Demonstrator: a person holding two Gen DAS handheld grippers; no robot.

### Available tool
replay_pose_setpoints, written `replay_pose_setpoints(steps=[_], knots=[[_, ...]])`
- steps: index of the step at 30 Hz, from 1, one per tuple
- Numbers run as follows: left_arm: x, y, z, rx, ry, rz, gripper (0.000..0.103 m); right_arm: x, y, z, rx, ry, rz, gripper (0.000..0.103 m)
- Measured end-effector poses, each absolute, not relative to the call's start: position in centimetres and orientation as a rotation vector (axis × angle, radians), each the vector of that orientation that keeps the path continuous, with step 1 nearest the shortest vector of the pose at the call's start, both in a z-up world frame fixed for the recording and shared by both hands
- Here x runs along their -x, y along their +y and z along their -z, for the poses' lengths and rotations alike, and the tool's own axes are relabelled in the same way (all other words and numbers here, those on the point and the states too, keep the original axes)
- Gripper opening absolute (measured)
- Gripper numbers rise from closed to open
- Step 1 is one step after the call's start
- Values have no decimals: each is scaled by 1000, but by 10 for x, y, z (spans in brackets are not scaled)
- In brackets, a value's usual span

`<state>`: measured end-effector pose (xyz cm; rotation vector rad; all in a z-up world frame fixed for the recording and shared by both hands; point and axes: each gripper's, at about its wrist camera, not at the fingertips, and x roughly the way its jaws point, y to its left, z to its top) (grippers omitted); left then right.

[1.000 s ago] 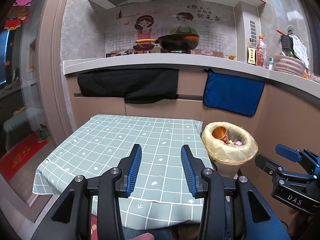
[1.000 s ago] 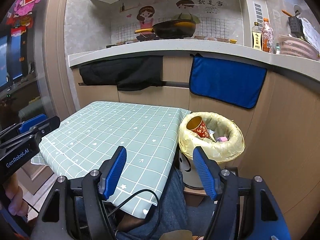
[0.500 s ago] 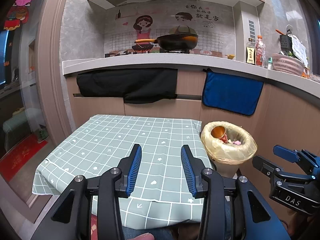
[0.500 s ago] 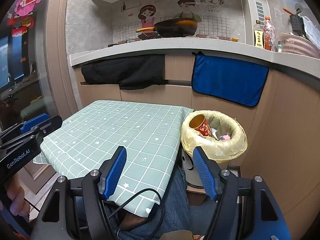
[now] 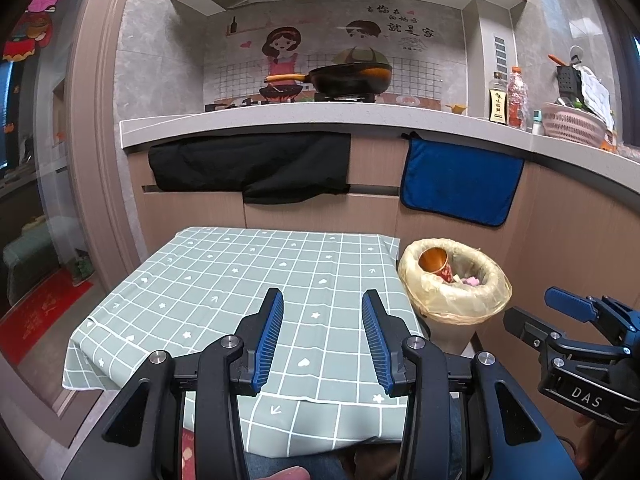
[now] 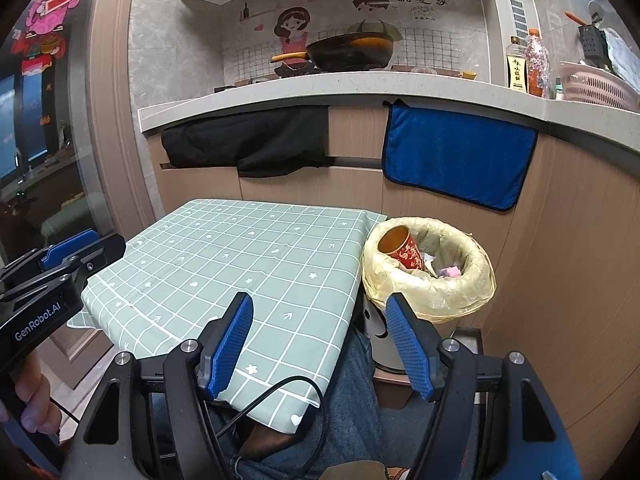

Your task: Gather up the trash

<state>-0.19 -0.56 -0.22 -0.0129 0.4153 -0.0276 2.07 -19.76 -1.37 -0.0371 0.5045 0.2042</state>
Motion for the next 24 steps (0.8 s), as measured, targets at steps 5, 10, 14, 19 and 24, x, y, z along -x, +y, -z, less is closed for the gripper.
replay_pose_setpoints(steps=[5, 10, 14, 19, 24], knots=[[2, -6, 3, 13, 417, 32, 42, -18, -200, 12, 27, 496, -197, 67], [1, -4, 2, 13, 417, 37, 42, -17, -198, 11, 38, 490, -193, 67], [2, -4, 1, 13, 417, 43, 42, -16, -200, 9, 33, 482, -190, 67], [2, -2, 1, 16, 416, 51, 42, -15, -202, 7, 30, 471, -183, 67], [2, -2, 1, 12, 418, 68, 42, -15, -202, 7, 32, 477, -185, 67]])
